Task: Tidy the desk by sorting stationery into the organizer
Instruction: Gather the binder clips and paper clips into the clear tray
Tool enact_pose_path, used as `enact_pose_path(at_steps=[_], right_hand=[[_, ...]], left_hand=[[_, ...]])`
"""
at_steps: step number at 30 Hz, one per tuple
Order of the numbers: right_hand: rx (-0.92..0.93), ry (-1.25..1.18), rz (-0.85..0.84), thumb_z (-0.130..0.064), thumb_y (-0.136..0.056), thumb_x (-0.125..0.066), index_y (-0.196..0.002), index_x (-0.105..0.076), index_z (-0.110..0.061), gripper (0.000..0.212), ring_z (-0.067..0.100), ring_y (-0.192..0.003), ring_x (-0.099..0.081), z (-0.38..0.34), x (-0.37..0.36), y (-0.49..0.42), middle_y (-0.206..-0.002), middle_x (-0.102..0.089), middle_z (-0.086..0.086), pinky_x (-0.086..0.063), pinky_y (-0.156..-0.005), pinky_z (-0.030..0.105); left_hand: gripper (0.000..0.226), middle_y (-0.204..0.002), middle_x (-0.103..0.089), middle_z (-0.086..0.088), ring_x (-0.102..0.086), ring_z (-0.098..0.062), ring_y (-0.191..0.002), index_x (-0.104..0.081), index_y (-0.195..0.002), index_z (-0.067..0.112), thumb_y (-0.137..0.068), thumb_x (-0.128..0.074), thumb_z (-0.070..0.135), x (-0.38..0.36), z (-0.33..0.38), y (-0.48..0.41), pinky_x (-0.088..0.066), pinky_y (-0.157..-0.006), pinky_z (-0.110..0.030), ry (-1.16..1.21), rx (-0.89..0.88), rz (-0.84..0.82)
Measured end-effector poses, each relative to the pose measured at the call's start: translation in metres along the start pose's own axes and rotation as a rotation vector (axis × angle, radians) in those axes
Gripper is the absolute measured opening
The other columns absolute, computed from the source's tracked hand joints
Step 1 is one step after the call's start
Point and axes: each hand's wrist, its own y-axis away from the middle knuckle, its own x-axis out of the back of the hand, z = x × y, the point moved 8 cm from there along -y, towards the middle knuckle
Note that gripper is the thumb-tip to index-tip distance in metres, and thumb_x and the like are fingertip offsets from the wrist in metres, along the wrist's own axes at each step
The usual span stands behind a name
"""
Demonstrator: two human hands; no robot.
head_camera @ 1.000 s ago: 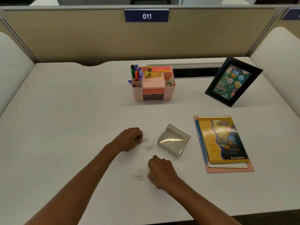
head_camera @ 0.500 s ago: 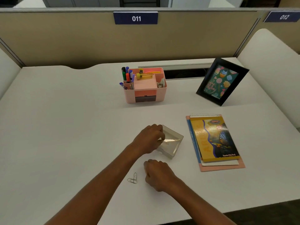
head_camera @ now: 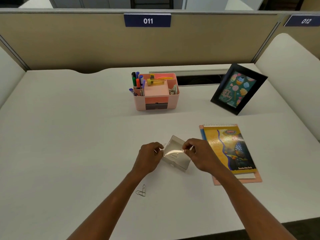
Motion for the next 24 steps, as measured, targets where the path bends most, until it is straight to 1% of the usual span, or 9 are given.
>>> enact_pose_path(at_steps=[5,10,12,13,14,16,18,21,24], right_hand=[[0.003,0.125,-0.049,-0.011,-0.087,-0.063,-0.083,-0.069,-0.023,0.014,0.005,-0.070,-0.056,0.006,-0.010,-0.018,-0.086,-0.067,-0.010,-0.050,-0.067,0.029],[0.023,0.314,-0.145,-0.012,-0.088,-0.061,-0.089,-0.070,-0.025,0.016,0.014,-0.088,-0.063,0.018,-0.026,-0.018,-0.098,-0.069,-0.004,-0.040,-0.066,0.022],[0.035,0.368,-0.163,-0.014,-0.088,-0.060,-0.091,-0.069,-0.027,0.016,0.015,-0.090,-0.063,0.022,-0.029,-0.018,-0.102,-0.068,-0.004,-0.040,-0.066,0.022],[0.032,0.368,-0.161,-0.014,-0.088,-0.059,-0.092,-0.069,-0.026,0.016,0.015,-0.090,-0.063,0.022,-0.027,-0.018,-0.101,-0.069,-0.004,-0.040,-0.066,0.023],[0.028,0.355,-0.147,-0.014,-0.088,-0.058,-0.091,-0.069,-0.026,0.016,0.015,-0.088,-0.063,0.020,-0.023,-0.019,-0.100,-0.069,-0.005,-0.041,-0.065,0.024],[0.031,0.312,-0.109,-0.013,-0.088,-0.056,-0.090,-0.069,-0.024,0.018,0.014,-0.086,-0.062,0.013,-0.015,-0.022,-0.096,-0.070,-0.006,-0.045,-0.065,0.026],[0.055,0.268,-0.081,-0.011,-0.088,-0.056,-0.091,-0.070,-0.021,0.018,0.013,-0.083,-0.061,0.003,-0.012,-0.026,-0.095,-0.070,-0.006,-0.046,-0.066,0.026],[0.144,0.244,-0.069,-0.013,-0.089,-0.058,-0.095,-0.069,-0.017,0.012,0.010,-0.079,-0.054,-0.019,-0.018,-0.039,-0.096,-0.068,-0.004,-0.039,-0.066,0.023],[0.277,0.337,-0.149,-0.021,-0.090,-0.063,-0.106,-0.067,-0.017,0.017,0.014,-0.094,-0.053,-0.044,-0.037,-0.060,-0.106,-0.064,-0.001,-0.039,-0.078,0.025]], left_hand=[[0.013,-0.073,-0.069,-0.001,-0.067,-0.012,-0.062,-0.069,-0.096,0.015,-0.084,-0.065,0.013,-0.016,0.004,0.019,-0.058,-0.068,-0.037,0.086,0.045,-0.019],[0.007,-0.069,-0.069,-0.002,-0.065,-0.008,-0.055,-0.068,-0.092,0.013,-0.086,-0.066,0.016,-0.026,0.008,0.039,-0.058,-0.064,-0.032,0.162,0.078,-0.049],[0.009,-0.067,-0.069,0.002,-0.064,-0.007,-0.054,-0.069,-0.084,0.013,-0.086,-0.066,0.021,-0.021,0.004,0.044,-0.057,-0.061,-0.029,0.162,0.099,0.003],[0.012,-0.065,-0.068,0.005,-0.063,-0.007,-0.054,-0.069,-0.079,0.014,-0.086,-0.066,0.023,-0.015,0.000,0.044,-0.055,-0.060,-0.029,0.134,0.112,0.066],[0.014,-0.066,-0.067,0.007,-0.062,-0.007,-0.058,-0.068,-0.076,0.015,-0.086,-0.065,0.025,-0.007,-0.006,0.044,-0.054,-0.061,-0.030,0.075,0.128,0.136],[0.011,-0.078,-0.065,0.009,-0.061,-0.010,-0.071,-0.067,-0.081,0.020,-0.087,-0.061,0.026,0.006,-0.019,0.044,-0.051,-0.066,-0.030,-0.089,0.171,0.213],[0.010,-0.090,-0.058,0.010,-0.058,-0.011,-0.084,-0.064,-0.091,0.023,-0.088,-0.060,0.032,0.009,-0.027,0.042,-0.048,-0.070,-0.030,-0.203,0.162,0.185],[0.026,-0.102,-0.052,0.010,-0.050,-0.010,-0.098,-0.061,-0.105,0.022,-0.087,-0.060,0.040,-0.001,-0.027,0.039,-0.045,-0.074,-0.027,-0.323,0.085,0.090],[0.031,-0.109,-0.051,0.008,-0.047,-0.012,-0.103,-0.060,-0.113,0.019,-0.089,-0.057,0.038,-0.005,-0.023,0.037,-0.042,-0.077,-0.024,-0.398,0.053,0.065]])
